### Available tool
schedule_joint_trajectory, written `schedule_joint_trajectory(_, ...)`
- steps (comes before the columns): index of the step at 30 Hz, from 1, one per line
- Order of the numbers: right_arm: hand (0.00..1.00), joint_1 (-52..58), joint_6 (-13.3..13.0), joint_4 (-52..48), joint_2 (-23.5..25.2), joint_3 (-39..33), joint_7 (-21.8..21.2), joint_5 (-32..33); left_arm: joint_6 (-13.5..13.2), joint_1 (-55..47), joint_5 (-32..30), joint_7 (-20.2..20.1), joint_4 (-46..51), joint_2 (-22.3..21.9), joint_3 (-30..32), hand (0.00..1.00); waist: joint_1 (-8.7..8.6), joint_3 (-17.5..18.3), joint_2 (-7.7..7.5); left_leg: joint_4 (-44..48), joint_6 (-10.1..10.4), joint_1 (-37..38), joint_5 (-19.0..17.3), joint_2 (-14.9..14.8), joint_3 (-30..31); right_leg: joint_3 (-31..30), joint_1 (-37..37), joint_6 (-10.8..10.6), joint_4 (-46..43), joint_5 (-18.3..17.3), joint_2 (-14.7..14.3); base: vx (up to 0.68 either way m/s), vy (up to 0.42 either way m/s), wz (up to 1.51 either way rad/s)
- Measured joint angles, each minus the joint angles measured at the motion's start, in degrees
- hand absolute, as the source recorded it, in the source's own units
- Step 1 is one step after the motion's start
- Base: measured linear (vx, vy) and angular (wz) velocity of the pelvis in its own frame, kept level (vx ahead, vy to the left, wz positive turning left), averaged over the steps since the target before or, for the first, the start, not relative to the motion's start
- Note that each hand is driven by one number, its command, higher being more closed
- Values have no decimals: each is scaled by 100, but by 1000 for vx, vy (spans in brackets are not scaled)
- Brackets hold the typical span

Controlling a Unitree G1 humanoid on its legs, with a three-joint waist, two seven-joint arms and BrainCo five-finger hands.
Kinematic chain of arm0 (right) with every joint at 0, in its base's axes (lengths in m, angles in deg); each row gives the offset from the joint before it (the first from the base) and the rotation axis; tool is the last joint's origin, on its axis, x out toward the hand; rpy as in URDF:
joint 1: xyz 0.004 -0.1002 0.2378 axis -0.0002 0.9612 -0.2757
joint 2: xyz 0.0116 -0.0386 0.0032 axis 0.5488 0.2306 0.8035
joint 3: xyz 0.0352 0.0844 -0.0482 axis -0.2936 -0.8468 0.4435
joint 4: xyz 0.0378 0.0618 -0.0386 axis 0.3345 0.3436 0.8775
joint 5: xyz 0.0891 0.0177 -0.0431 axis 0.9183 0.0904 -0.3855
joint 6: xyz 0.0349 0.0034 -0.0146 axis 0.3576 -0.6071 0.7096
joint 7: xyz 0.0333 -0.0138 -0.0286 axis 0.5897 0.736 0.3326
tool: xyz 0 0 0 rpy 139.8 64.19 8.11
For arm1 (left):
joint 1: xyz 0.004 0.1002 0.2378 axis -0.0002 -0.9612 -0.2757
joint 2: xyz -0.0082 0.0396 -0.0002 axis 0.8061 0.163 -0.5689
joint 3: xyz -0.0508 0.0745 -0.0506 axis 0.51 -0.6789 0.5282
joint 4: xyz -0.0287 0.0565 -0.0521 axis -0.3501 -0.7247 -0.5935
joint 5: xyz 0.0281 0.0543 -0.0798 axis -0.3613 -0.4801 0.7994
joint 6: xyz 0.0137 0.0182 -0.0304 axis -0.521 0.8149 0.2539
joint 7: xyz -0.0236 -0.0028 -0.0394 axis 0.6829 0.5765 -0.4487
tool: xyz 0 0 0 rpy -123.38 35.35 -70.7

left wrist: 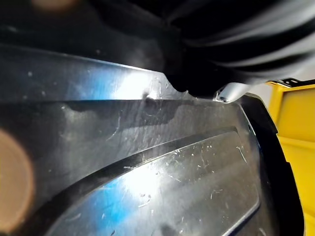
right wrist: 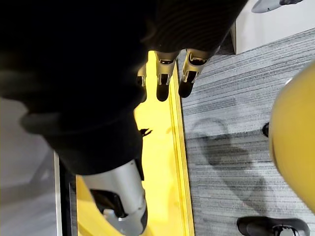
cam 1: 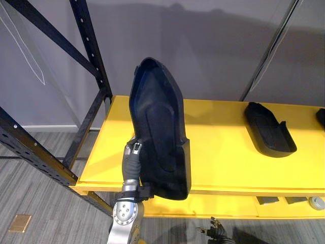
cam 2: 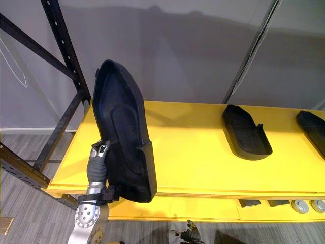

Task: Walk over and take plastic housings, then place them on the shelf

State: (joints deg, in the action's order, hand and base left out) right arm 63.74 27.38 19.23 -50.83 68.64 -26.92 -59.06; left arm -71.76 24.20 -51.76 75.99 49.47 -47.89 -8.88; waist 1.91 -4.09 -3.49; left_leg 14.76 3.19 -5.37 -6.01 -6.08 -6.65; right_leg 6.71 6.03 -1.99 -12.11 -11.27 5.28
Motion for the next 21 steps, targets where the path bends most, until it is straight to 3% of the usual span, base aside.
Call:
schedule_joint_trajectory(3, 0, 1, 0, 19, 1, -2, -4, -5, 88, 85, -126, -4, -374, 33, 108, 100, -20, 35, 3, -368, -26, 159, 214, 12, -85, -13, -2, -6, 130, 205, -3, -23, 57, -12)
schedule_joint_trajectory(6, 0, -20, -1, 26, -11, -2, -34, -30, 372, 484, -234, 0, -1199, 270, 404, 100, -113, 51, 14, -1222, -48, 475, 746, 72, -158, -145, -24, -5, 362, 425, -20, -80, 22, -13)
schedule_joint_trajectory(9, 0, -29, 0, 54, -80, -11, -72, -59, 533, 885, -252, 1, -1787, 401, 491, 100, -164, 42, 27, -2002, -59, 673, 1267, 143, -201, -140, -116, -8, 483, 419, -16, -158, -12, -5)
schedule_joint_trajectory(15, 0, 58, 7, 85, -263, -182, -127, -105, 688, 1272, -390, 74, -2544, 398, 734, 100, -370, 38, 206, -2013, -41, 637, 1310, 129, -175, -165, -180, -55, 534, 364, -81, -215, 6, 3)
schedule_joint_trajectory(21, 0, 72, 7, 99, -270, -200, -133, -123, 843, 1950, -564, 412, -3144, 400, 1171, 100, -421, 54, 216, -2012, -42, 515, 1310, 150, -274, -504, -201, -61, 835, 365, -176, -49, 37, -9)
